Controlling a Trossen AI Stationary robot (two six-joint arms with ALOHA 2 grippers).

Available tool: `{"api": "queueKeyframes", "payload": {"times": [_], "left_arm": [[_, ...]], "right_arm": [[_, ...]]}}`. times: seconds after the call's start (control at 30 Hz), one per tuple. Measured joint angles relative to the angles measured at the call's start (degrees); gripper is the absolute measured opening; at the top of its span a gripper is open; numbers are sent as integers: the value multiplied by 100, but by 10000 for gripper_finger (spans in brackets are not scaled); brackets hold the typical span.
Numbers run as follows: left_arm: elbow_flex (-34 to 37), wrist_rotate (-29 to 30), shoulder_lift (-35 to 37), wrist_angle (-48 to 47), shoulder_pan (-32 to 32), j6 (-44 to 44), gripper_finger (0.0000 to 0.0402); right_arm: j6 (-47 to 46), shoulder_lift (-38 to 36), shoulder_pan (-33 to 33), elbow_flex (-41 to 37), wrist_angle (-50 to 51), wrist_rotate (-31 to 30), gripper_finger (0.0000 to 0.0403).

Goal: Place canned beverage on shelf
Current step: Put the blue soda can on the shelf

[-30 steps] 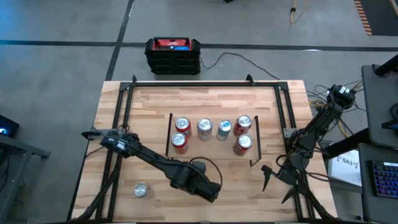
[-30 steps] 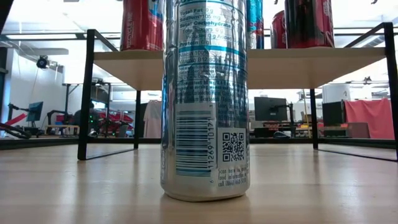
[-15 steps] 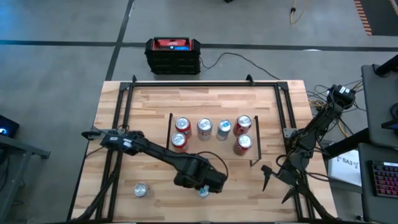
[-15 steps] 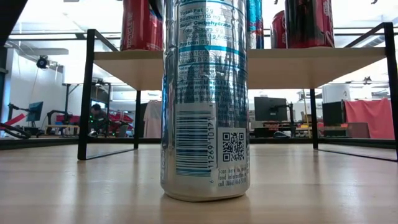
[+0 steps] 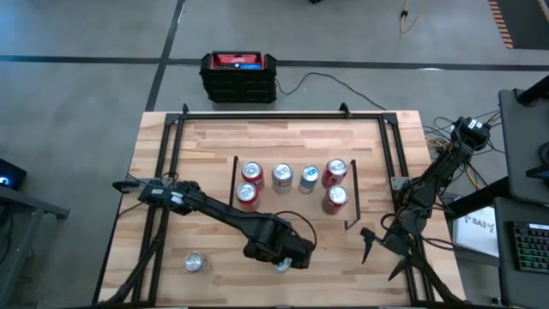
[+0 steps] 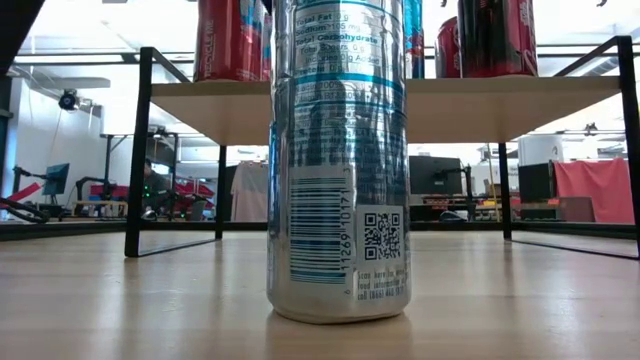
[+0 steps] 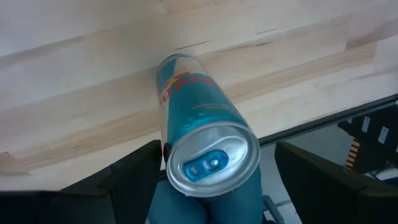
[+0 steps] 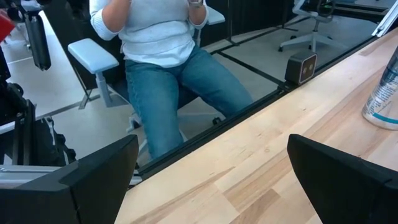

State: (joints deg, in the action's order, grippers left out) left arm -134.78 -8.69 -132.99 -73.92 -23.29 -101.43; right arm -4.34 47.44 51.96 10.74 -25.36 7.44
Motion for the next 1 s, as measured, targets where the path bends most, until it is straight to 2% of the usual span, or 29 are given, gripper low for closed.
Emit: {"api": "queueKeyframes", "payload": {"times": [0.47, 0.83, 1.0], "left_arm": [[183, -200, 2, 14, -79, -314, 295], [183, -253, 2, 261, -79, -258, 234], [183, -151, 2, 365, -82, -197, 235]], "right_arm": [[-1, 0, 0, 0, 0, 1, 400], [-4, 0, 0, 0, -2, 1, 400], [-3, 0, 0, 0, -2, 0, 400]]}}
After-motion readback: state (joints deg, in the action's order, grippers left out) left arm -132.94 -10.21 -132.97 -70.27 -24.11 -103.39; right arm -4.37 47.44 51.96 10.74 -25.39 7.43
